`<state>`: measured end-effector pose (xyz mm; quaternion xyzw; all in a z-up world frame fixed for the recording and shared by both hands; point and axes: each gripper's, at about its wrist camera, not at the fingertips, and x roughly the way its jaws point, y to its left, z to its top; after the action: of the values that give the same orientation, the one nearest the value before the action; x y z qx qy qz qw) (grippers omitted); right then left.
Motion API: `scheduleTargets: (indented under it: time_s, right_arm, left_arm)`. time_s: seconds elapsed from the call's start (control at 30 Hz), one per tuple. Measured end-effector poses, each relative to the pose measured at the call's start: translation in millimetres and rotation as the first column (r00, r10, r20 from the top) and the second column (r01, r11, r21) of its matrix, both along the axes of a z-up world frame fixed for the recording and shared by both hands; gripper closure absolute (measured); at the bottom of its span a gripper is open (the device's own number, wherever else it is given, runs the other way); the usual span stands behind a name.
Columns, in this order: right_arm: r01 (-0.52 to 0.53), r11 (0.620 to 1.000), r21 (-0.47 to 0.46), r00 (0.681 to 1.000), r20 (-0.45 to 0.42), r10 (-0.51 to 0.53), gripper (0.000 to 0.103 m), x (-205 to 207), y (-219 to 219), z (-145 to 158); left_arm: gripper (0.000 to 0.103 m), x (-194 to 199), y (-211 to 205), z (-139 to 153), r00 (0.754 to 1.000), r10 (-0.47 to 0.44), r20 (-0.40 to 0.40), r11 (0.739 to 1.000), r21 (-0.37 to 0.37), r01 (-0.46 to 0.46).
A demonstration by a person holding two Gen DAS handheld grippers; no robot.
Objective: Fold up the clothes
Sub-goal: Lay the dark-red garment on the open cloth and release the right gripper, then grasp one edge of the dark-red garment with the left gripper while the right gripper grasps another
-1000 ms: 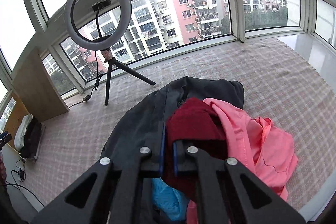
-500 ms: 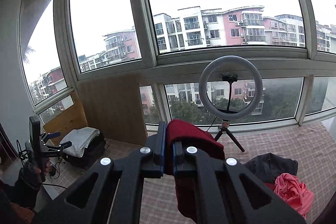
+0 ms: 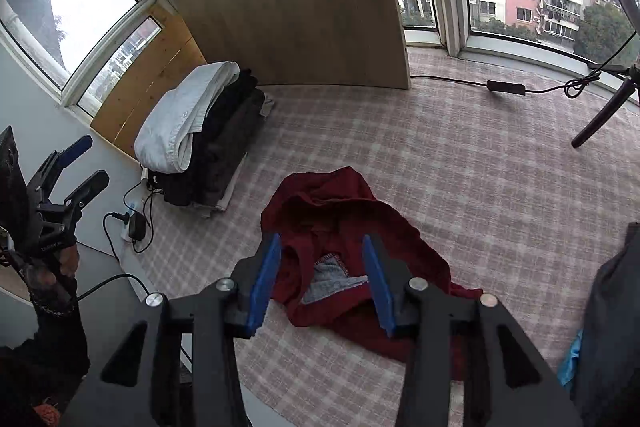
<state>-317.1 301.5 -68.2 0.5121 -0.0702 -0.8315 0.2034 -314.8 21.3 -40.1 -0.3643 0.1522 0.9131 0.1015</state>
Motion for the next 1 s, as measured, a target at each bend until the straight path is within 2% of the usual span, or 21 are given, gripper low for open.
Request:
scheduleTargets:
  time_s: [0.1,0.17,0.23,0.3,0.37,0.47,0.5,0.53,0.6,0.63,0.7,0.77,0.87,1.0]
  right_arm:
    - [0.071,0.976,0.205,0.997,0.013,-0.075,0.056,-2.4,43.5,-36.9]
    - [0.100,0.966,0.238,0.991,0.067,-0.119,0.056,-7.3,71.5,-63.7]
    - [0.113,0.973,0.203,0.983,0.122,-0.140,0.056,-8.3,90.8,-90.2]
    - [0.115,0.980,0.163,0.978,0.152,-0.140,0.056,-12.4,98.1,-107.8]
    - [0.102,0.986,0.132,0.980,0.159,-0.122,0.056,-15.6,98.6,-116.8]
    - [0.080,0.990,0.112,0.982,0.160,-0.098,0.056,-15.4,96.0,-123.3]
    - [0.075,0.991,0.108,0.983,0.161,-0.092,0.056,-15.2,94.0,-125.0]
    - [0.070,0.992,0.104,0.983,0.162,-0.086,0.056,-14.9,91.9,-126.6]
    - [0.063,0.991,0.116,0.981,0.174,-0.083,0.056,-16.2,89.3,-133.8]
    - [0.060,0.990,0.128,0.979,0.188,-0.084,0.056,-15.4,88.7,-136.3]
    - [0.057,0.994,0.089,0.983,0.171,-0.072,0.056,-5.3,91.9,-127.6]
    - [0.058,0.997,0.052,0.989,0.133,-0.064,0.056,5.0,94.2,-114.9]
    - [0.013,0.997,0.073,0.994,0.111,-0.021,0.055,8.2,84.0,-108.0]
    - [-0.043,0.983,0.179,0.990,0.139,0.018,0.055,-1.4,62.9,-129.4]
  left_arm:
    - [0.002,-16.6,20.0,-36.3,0.993,-0.063,0.101,0.998,0.000,0.064]
    - [0.002,-30.8,38.6,-62.8,0.981,-0.099,0.169,0.995,0.003,0.100]
    - [0.002,-45.6,58.0,-90.3,0.965,-0.121,0.233,0.992,-0.007,0.126]
    - [0.002,-60.4,74.8,-118.4,0.951,-0.114,0.288,0.989,-0.056,0.136]
    - [0.002,-74.5,90.4,-145.8,0.936,-0.102,0.338,0.983,-0.107,0.146]
    - [0.004,-87.0,99.4,-178.7,0.927,-0.057,0.371,0.970,-0.200,0.139]
    - [0.007,-89.8,99.9,-185.4,0.918,-0.054,0.392,0.971,-0.195,0.141]
    - [0.010,-93.2,99.2,-190.1,0.905,-0.058,0.421,0.975,-0.170,0.142]
    - [0.036,-99.4,97.6,-198.9,0.879,-0.063,0.473,0.982,-0.126,0.138]
    - [0.043,-101.6,96.4,-201.9,0.869,-0.052,0.492,0.985,-0.121,0.127]
    - [0.074,-102.9,92.3,-202.5,0.861,-0.039,0.507,0.988,-0.107,0.107]
    - [0.083,-102.3,86.0,-198.3,0.854,-0.055,0.518,0.994,-0.055,0.097]
    - [0.099,-101.7,78.1,-194.7,0.841,-0.074,0.536,0.997,0.011,0.081]
    - [0.101,-94.2,76.7,-191.0,0.846,-0.083,0.527,0.996,0.010,0.091]
